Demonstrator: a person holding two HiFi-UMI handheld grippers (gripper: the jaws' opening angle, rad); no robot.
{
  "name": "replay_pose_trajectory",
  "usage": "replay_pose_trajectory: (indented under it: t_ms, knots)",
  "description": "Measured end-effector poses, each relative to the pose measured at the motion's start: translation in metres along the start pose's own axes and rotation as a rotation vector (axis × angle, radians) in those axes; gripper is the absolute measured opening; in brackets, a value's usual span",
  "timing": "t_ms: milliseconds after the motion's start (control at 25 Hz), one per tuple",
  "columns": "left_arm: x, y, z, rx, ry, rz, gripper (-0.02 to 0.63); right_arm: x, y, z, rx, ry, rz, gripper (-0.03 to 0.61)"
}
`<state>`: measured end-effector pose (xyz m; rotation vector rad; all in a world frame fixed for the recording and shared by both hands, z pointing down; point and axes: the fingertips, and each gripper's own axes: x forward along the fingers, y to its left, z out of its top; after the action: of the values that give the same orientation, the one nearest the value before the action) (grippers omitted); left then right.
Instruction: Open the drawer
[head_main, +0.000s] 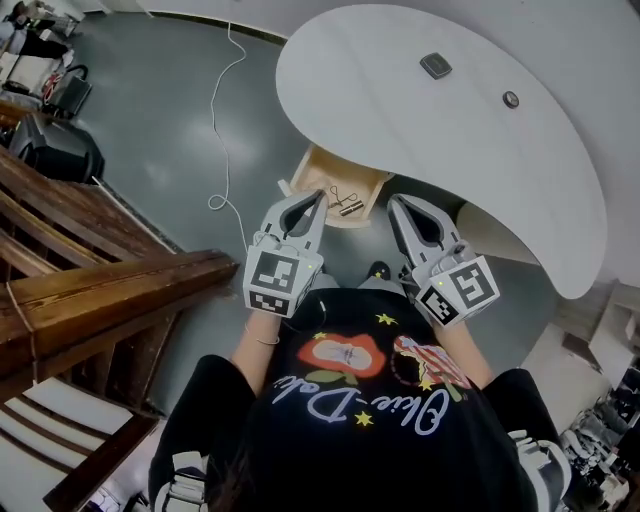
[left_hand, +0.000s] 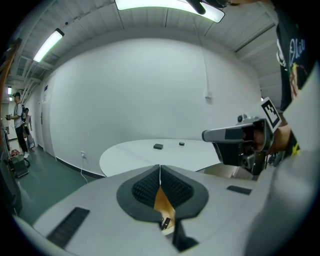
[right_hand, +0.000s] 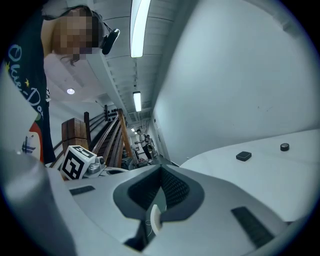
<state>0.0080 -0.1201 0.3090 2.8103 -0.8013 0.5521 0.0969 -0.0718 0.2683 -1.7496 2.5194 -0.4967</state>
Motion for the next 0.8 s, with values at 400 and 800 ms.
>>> replay_pose_trajectory:
  t_ms: [400,800]
  knots:
    - [-0.005,0.002,0.009,0.009,-0.003,-0.008,0.006,0.0,0.008,0.006,-0.005,0.006,0.005,0.0]
    - [-0.013,0.005,0.006,0.008,-0.011,0.011,0.006,0.001,0.017,0.002,-0.014,0.008,0.027,0.0]
